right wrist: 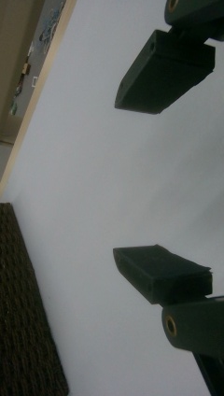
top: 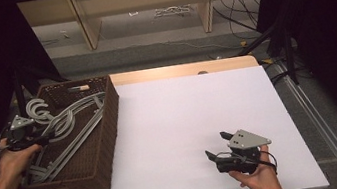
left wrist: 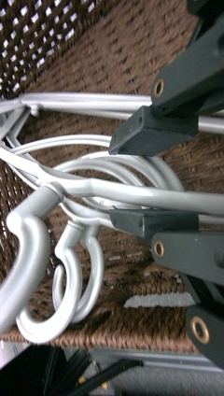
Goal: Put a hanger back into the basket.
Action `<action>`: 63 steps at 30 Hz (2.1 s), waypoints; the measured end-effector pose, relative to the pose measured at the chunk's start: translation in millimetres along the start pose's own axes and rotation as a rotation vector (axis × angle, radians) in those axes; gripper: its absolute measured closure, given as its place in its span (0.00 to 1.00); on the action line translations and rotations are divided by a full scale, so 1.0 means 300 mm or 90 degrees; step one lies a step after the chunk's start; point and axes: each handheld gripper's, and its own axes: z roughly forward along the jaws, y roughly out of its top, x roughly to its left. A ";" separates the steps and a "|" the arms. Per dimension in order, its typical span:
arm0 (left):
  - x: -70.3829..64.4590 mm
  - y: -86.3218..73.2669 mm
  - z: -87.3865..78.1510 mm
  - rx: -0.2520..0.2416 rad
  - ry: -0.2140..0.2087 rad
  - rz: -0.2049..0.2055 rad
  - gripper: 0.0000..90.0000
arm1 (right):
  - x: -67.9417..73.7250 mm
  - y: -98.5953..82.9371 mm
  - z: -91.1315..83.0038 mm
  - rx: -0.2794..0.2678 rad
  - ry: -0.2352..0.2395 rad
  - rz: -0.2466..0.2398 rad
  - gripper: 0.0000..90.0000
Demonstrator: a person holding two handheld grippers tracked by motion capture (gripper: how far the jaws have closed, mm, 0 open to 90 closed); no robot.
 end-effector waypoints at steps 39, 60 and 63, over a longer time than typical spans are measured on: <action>-0.237 0.109 -0.181 -0.151 -0.087 -0.038 0.35 | 0.000 0.003 -0.002 -0.008 -0.005 0.001 0.28; -0.557 0.136 -0.236 -0.259 -0.219 0.015 0.20 | 0.008 0.008 -0.005 -0.028 -0.006 0.015 0.21; -0.606 0.132 -0.244 -0.276 -0.243 0.024 0.19 | 0.013 0.007 -0.012 -0.038 -0.011 0.018 0.20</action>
